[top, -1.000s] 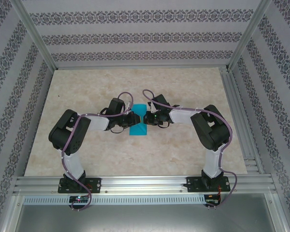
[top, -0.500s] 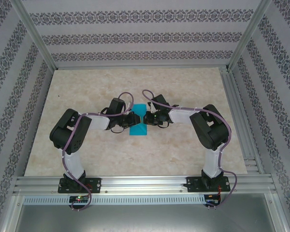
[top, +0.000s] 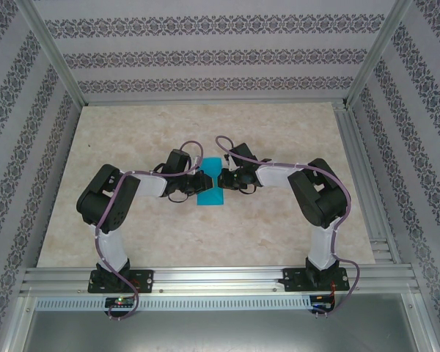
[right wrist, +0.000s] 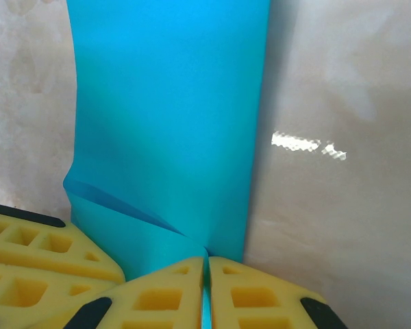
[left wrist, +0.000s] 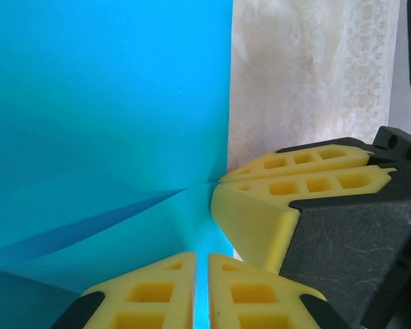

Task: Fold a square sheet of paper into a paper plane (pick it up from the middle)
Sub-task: Fold the triangle a second time at the center of the table.

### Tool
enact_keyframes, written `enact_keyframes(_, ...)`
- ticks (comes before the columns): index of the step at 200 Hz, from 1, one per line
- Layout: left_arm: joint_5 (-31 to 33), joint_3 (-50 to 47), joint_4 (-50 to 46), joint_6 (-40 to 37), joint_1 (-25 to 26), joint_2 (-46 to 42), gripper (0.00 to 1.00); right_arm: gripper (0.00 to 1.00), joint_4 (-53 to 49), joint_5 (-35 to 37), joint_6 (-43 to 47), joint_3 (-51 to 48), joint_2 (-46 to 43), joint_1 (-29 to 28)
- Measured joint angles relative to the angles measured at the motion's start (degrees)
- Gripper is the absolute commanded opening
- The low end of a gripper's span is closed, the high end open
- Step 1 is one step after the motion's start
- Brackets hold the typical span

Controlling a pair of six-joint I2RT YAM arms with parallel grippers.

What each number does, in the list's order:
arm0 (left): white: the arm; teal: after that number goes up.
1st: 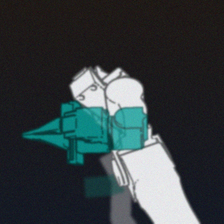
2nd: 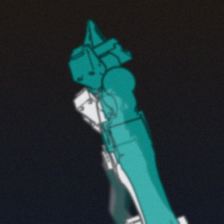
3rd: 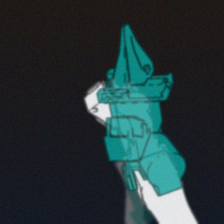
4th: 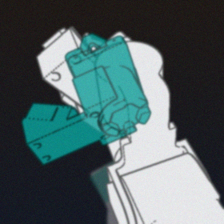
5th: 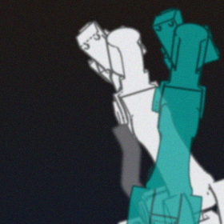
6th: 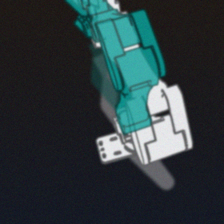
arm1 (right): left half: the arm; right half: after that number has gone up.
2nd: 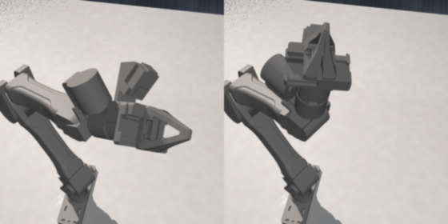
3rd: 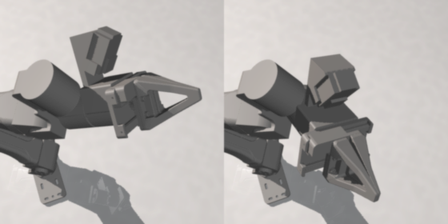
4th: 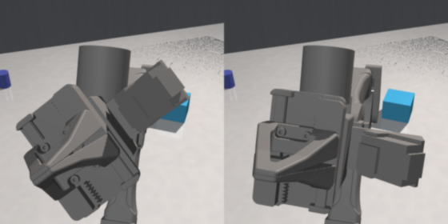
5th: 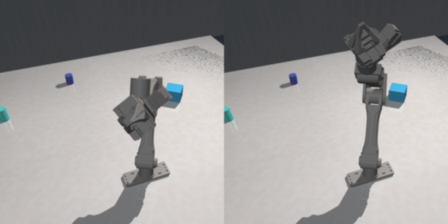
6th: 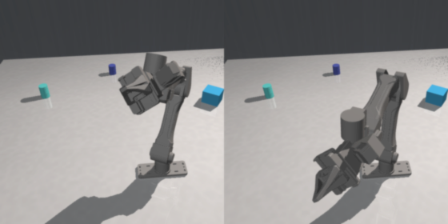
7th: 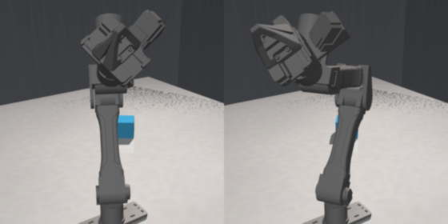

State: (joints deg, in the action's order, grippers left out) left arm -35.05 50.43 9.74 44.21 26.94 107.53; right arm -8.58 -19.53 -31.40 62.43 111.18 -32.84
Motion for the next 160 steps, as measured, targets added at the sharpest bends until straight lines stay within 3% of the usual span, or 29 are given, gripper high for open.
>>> enact_keyframes(160, -0.70, 0.24, 0.87, 0.04, 0.24, 0.02, 0.18, 0.10, 0.11, 0.90, -0.63, -0.02, 0.00, 0.52)
